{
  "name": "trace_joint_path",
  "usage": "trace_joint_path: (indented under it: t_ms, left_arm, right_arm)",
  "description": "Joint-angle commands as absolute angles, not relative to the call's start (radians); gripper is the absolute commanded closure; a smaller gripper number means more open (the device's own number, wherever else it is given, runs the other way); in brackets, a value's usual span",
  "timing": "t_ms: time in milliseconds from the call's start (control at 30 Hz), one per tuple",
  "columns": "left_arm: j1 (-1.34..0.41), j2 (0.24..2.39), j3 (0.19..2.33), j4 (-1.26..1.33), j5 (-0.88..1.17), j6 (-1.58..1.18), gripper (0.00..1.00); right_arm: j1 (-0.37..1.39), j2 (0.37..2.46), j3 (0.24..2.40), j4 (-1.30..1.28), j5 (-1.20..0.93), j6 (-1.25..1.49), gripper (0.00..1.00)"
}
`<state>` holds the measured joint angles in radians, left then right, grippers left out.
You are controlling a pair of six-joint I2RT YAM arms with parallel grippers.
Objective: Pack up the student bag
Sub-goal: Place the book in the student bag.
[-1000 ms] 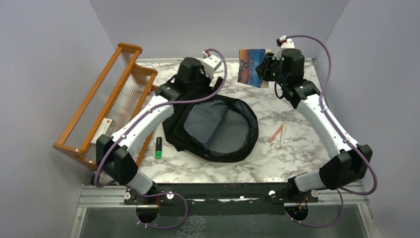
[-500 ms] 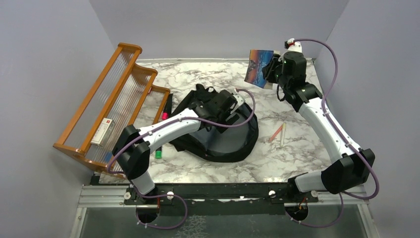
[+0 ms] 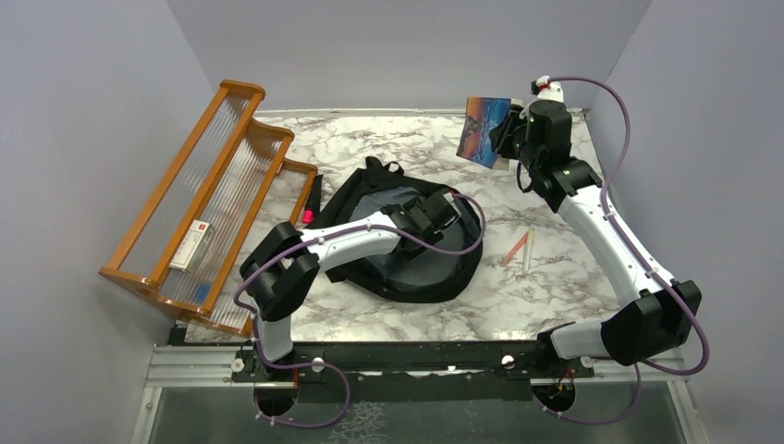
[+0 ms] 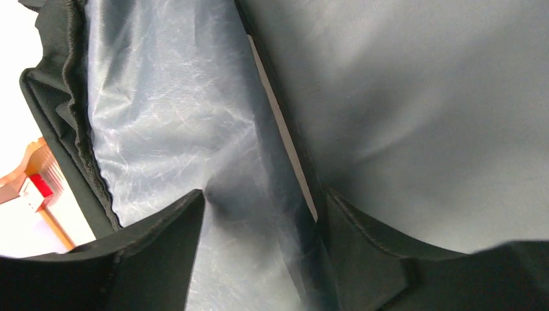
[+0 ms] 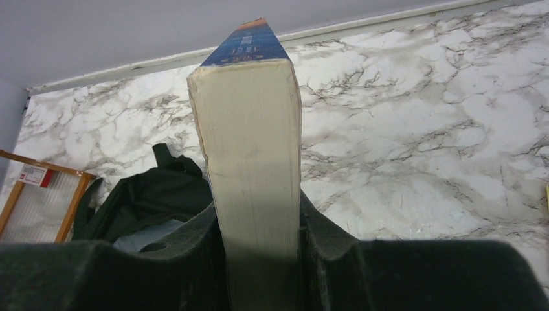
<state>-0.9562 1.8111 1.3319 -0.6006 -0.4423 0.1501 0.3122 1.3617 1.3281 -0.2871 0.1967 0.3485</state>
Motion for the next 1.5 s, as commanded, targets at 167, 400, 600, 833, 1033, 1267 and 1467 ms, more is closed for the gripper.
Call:
trace_joint_path:
  t_ms: [167,400,600,833,1033,1267,1467]
  left_arm:
    - [-0.973,1.850,1.413,-0.619,-0.535,0.176,0.61]
    - [-0.970,1.848,1.494,-0.637,-0.531,0.175,0.79]
    - [-0.927,1.845,1.563,-0.640,-0.479,0.145,0.99]
    - [-0.867,1.854,1.624,-0.666,-0.409,0.139,0.84]
    - [-0.872,1.844,1.581,-0.689,-0.320,0.109,0.46]
    - [-0.907,1.840,1.482,-0.701,-0.352,0.069,0.33]
    - [-0.922,1.876,1.428,-0.701,-0.457,0.088,0.35]
  right_arm:
    - [0.305,1.275,1.356,-0.142,0.282,0.422,1.00]
    - [0.305,1.253,1.364,-0.208,0.331,0.507,1.00]
    - [0.305,1.171,1.312,-0.235,0.354,0.590,1.00]
    - [0.305,1.094,1.249,-0.247,0.355,0.652,1.00]
    - [0.305,1.104,1.244,-0.252,0.350,0.649,0.99]
    - [0.305,1.116,1.242,-0.247,0.334,0.655,1.00]
    - [0.305,1.125,1.244,-0.243,0.313,0.653,0.99]
